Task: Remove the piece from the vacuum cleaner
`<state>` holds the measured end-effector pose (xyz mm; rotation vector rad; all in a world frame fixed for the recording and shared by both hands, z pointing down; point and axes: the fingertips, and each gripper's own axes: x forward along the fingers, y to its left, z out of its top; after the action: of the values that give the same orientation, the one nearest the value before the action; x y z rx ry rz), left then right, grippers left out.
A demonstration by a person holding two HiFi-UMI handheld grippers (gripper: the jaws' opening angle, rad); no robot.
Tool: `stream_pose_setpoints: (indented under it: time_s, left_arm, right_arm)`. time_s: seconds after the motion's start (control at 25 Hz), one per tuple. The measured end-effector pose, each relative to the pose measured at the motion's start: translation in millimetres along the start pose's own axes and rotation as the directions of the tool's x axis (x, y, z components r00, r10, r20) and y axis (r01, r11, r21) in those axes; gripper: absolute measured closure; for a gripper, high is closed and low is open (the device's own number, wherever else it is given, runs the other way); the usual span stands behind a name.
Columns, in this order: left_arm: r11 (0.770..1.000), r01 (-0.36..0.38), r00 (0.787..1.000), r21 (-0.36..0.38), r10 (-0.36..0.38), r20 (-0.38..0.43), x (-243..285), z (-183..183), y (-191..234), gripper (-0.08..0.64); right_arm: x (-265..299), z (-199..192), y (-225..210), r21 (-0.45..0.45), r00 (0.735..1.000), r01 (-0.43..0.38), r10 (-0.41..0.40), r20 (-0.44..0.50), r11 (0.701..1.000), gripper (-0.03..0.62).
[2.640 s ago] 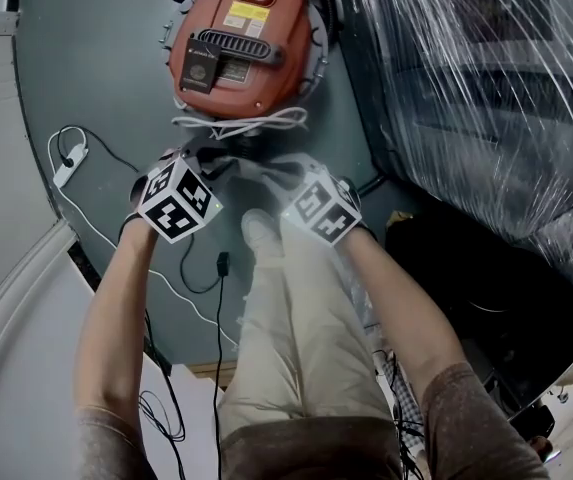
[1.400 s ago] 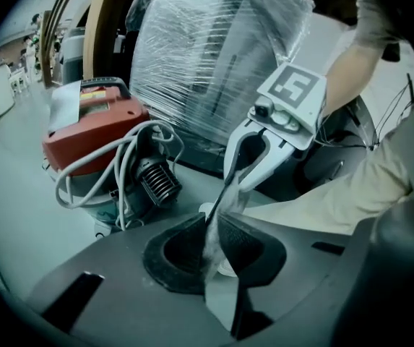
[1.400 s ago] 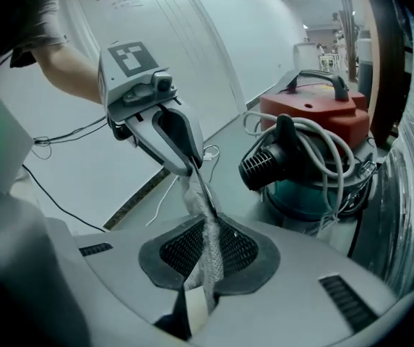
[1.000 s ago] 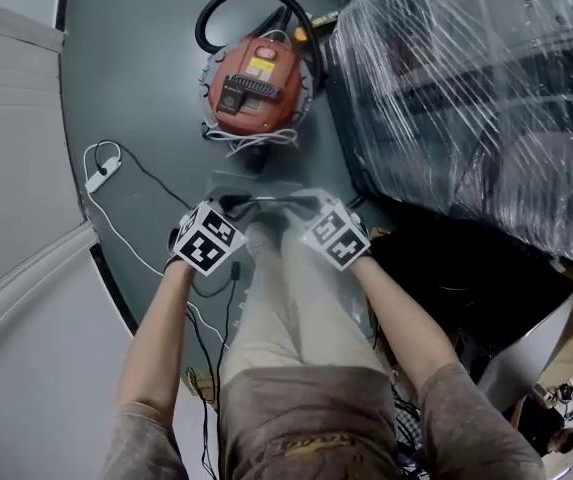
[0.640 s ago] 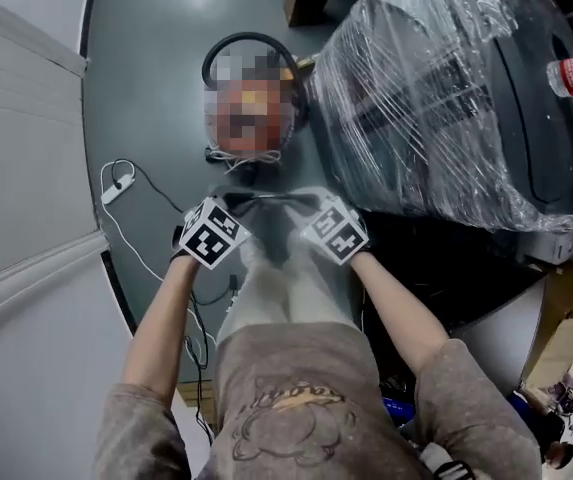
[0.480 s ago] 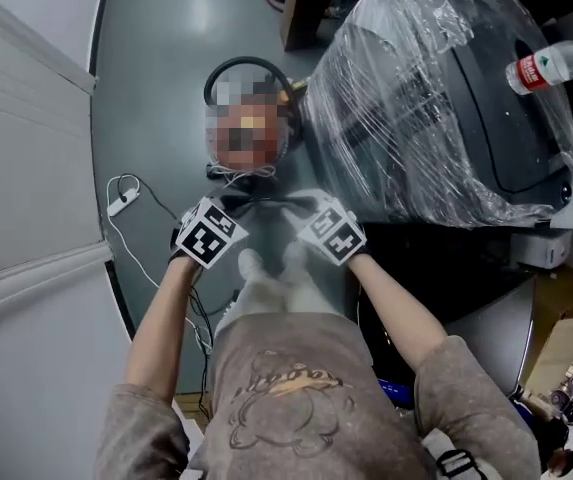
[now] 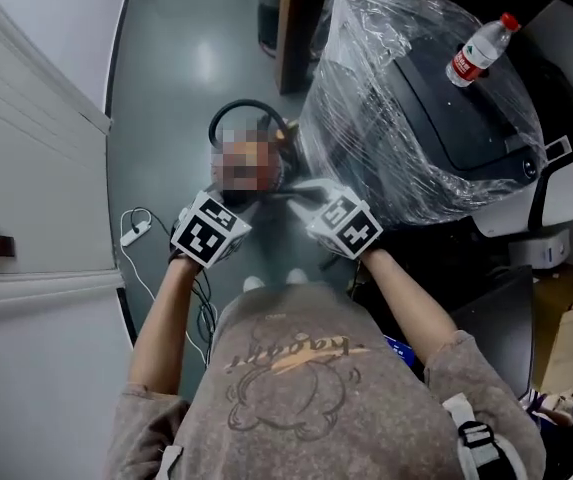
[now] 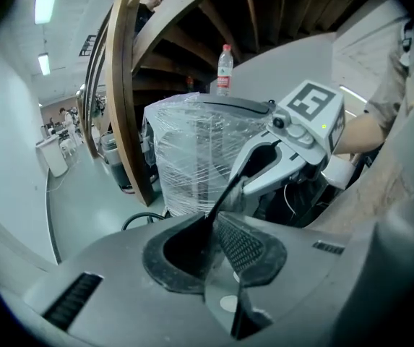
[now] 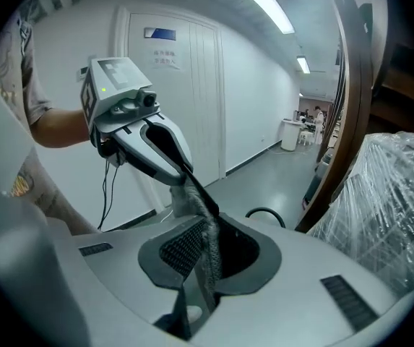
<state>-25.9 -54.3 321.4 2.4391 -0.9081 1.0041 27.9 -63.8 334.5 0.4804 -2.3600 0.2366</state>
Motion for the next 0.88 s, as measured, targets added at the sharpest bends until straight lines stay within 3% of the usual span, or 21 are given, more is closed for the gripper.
stream_pose_setpoints:
  time_s: [0.32,0.72,0.88]
  left_arm:
    - [0.995,-0.081,0.988,-0.061,0.088,0.124,-38,36,-22,0.504]
    - [0.985,-0.11,0.975,-0.131,0.133,0.178,-35,16,-37,0.502]
    - [0.987,-0.113,0.973,-0.111,0.133,0.191,-31,7,-39,0.502]
  right_arm:
    - [-49,33,4,0.053,0.989,0.073,-0.079,0.122,0.996,0.545]
    - [-47,15,20,0.067,0.98,0.103,-0.112,0.162,0.992,0.543]
    - [-42,7,25,0.074,0.976,0.104,-0.116,0.183,0.992,0.543]
